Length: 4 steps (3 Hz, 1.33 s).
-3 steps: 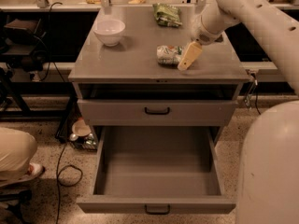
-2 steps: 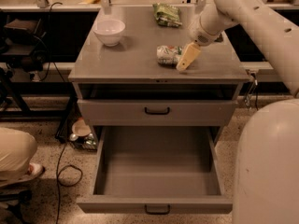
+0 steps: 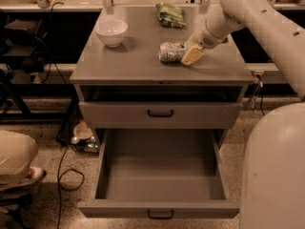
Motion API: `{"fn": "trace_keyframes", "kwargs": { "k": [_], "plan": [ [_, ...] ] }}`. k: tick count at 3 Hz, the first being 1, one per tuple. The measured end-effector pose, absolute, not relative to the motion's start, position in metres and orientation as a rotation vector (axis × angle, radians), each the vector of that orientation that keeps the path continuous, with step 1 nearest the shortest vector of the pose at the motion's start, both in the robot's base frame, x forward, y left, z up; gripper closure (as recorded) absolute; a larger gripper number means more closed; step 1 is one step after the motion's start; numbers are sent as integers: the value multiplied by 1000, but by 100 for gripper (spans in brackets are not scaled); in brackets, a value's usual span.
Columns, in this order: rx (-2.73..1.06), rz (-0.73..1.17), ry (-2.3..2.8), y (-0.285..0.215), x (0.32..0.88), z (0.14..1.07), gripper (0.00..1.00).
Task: Place 7up can into middle drawer
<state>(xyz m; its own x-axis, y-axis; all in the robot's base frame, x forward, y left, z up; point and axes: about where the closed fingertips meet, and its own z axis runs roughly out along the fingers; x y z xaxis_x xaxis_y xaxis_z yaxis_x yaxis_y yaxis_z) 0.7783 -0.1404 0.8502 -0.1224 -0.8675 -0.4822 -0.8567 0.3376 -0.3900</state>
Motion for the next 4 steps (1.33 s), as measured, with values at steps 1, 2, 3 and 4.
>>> {"fn": "trace_keyframes", "kwargs": {
  "k": [1,2,3,4],
  "plan": [
    [-1487,-16,1960,-142,776,851,66],
    [-1456,-17,1964,-145,771,854,97],
    [-1421,-32,1968,-152,760,864,100],
    [-1355,-57,1994,-167,720,896,100]
  ]
}}
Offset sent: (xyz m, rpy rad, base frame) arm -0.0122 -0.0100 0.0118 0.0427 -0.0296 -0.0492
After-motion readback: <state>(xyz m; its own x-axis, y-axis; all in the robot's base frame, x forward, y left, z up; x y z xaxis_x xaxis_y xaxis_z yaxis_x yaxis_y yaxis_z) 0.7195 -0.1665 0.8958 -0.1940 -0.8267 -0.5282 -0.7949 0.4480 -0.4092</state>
